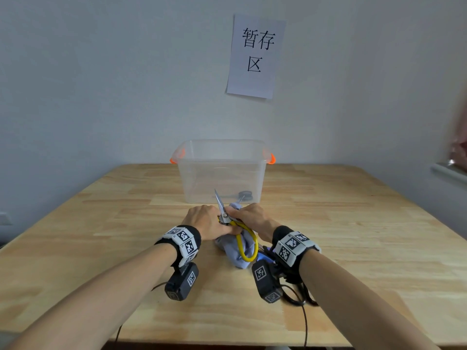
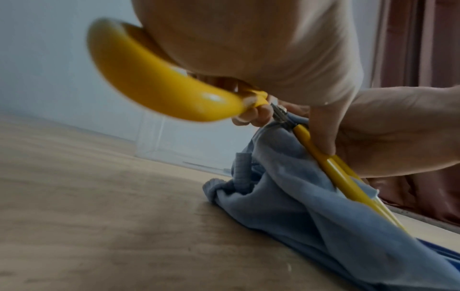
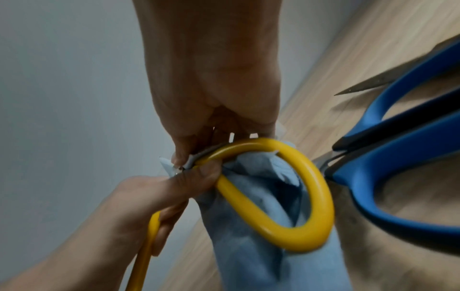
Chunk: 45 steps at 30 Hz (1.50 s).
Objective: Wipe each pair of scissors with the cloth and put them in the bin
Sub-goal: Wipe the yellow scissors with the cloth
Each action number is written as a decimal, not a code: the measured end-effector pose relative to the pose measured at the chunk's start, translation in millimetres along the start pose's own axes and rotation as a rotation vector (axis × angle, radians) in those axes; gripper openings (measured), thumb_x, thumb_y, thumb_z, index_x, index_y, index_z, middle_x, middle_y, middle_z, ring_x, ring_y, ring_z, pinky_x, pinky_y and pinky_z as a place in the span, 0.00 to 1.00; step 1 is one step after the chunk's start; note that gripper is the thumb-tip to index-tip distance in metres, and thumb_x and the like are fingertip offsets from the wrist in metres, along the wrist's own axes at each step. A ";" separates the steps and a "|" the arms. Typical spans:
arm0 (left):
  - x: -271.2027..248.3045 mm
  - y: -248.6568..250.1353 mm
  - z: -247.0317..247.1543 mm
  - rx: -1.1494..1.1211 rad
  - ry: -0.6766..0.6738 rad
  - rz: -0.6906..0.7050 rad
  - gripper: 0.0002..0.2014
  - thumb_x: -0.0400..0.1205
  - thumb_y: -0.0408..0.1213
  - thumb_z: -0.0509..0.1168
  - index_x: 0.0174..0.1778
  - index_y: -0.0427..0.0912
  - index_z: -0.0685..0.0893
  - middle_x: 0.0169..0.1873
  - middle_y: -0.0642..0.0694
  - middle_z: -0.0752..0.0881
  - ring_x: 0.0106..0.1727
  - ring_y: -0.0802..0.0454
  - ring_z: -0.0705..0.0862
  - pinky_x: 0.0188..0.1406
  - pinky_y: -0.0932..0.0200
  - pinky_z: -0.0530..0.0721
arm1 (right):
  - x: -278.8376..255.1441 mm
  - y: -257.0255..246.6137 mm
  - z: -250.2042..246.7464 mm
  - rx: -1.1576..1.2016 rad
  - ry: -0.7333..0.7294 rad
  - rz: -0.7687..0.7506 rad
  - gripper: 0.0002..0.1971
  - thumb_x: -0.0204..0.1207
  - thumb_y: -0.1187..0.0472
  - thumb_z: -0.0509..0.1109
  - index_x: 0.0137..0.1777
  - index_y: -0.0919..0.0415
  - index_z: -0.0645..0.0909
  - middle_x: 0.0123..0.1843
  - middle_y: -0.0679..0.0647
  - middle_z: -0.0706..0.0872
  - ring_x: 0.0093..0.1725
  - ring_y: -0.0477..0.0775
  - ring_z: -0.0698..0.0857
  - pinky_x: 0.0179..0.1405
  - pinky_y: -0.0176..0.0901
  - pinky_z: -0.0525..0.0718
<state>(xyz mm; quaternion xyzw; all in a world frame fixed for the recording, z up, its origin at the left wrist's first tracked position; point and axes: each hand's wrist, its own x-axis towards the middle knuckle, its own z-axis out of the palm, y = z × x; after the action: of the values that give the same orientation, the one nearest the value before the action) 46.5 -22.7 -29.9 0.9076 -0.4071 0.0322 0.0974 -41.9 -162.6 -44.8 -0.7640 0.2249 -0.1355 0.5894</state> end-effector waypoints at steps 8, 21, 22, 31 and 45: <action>-0.2 5.4 -3.0 0.019 0.028 0.028 0.30 0.68 0.76 0.65 0.42 0.51 0.87 0.39 0.49 0.89 0.43 0.47 0.85 0.38 0.55 0.75 | 2.6 1.7 5.4 0.032 0.225 -0.116 0.25 0.77 0.47 0.76 0.27 0.63 0.76 0.25 0.58 0.70 0.27 0.51 0.69 0.24 0.40 0.66; -0.2 3.6 0.9 -0.095 -0.024 -0.056 0.29 0.67 0.75 0.69 0.43 0.51 0.88 0.39 0.49 0.87 0.42 0.47 0.83 0.37 0.56 0.73 | 1.9 1.2 6.4 0.080 0.029 -0.015 0.19 0.77 0.50 0.77 0.35 0.67 0.85 0.33 0.59 0.82 0.32 0.50 0.78 0.31 0.42 0.79; 0.8 5.3 0.3 -0.096 -0.020 -0.053 0.29 0.67 0.75 0.69 0.44 0.51 0.88 0.39 0.49 0.87 0.41 0.48 0.82 0.37 0.56 0.73 | 3.4 2.1 6.2 0.057 0.068 -0.045 0.20 0.77 0.50 0.77 0.31 0.65 0.83 0.31 0.59 0.80 0.31 0.50 0.76 0.30 0.42 0.76; -1.2 3.8 0.1 -0.031 -0.050 -0.015 0.33 0.66 0.78 0.66 0.33 0.47 0.81 0.32 0.48 0.84 0.38 0.46 0.82 0.31 0.54 0.70 | 16.7 9.8 4.1 -0.032 0.261 -0.117 0.35 0.78 0.47 0.75 0.12 0.55 0.67 0.15 0.45 0.65 0.23 0.50 0.65 0.28 0.44 0.65; 1.5 7.0 -0.8 -0.053 -0.046 -0.022 0.31 0.67 0.76 0.68 0.40 0.49 0.84 0.37 0.48 0.85 0.40 0.47 0.81 0.36 0.56 0.73 | 9.7 12.4 4.8 -0.017 0.167 -0.119 0.29 0.78 0.47 0.75 0.18 0.56 0.72 0.21 0.52 0.71 0.26 0.51 0.70 0.30 0.46 0.70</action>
<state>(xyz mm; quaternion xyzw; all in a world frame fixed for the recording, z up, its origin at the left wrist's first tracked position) 42.3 -28.1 -27.8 0.9095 -0.4001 -0.0005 0.1125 -33.6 -166.0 -58.6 -0.7671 0.2285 -0.2315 0.5530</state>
